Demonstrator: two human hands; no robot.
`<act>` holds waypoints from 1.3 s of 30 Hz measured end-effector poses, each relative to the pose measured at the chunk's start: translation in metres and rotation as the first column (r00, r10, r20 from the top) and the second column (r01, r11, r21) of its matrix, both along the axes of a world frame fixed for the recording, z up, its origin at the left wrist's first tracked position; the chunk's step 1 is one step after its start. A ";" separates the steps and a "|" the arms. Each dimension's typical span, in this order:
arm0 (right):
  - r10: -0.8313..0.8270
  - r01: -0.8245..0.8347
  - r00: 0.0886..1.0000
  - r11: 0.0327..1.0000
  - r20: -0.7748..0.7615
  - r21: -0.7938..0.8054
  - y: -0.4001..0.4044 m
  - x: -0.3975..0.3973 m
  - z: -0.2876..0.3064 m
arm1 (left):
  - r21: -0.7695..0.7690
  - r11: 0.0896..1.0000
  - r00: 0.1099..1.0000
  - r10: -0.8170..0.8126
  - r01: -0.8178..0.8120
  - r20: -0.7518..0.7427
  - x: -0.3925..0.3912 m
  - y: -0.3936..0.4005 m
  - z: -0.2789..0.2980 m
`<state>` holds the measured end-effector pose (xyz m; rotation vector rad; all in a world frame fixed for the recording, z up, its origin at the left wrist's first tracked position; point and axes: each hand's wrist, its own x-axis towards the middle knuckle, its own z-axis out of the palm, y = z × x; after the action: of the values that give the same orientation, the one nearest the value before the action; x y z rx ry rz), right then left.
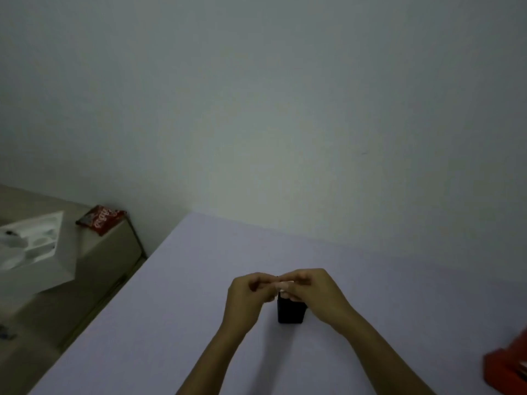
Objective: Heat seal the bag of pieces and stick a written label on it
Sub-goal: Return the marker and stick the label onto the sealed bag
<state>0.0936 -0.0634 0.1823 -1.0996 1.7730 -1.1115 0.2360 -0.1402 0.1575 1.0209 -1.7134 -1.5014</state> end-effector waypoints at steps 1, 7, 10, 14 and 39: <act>-0.010 0.009 0.999 1.000 -0.032 -0.026 0.002 0.001 0.013 | 0.010 1.000 0.999 0.008 -0.008 -0.050 0.000 0.002 0.012; -0.211 0.187 0.955 0.974 -0.211 -0.126 0.004 0.008 0.065 | -0.014 1.000 0.986 0.021 -0.023 -0.163 -0.008 0.014 0.066; -0.299 0.244 0.912 0.946 -0.281 -0.215 0.007 0.014 0.075 | -0.132 0.990 0.989 0.018 -0.038 -0.150 -0.015 0.018 0.081; -0.453 0.316 0.825 0.865 -0.339 -0.389 0.008 0.025 0.075 | -0.323 0.937 0.988 0.107 -0.137 -0.107 -0.022 0.024 0.090; -0.296 0.303 0.953 0.924 0.068 -0.232 0.005 0.021 0.077 | -0.506 0.860 0.997 0.044 -0.068 -0.060 -0.008 0.008 0.088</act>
<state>0.1148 -0.0579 0.2597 -0.9595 1.8590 -1.5542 0.2285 -0.1320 0.2455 0.7354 -1.8854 -0.9400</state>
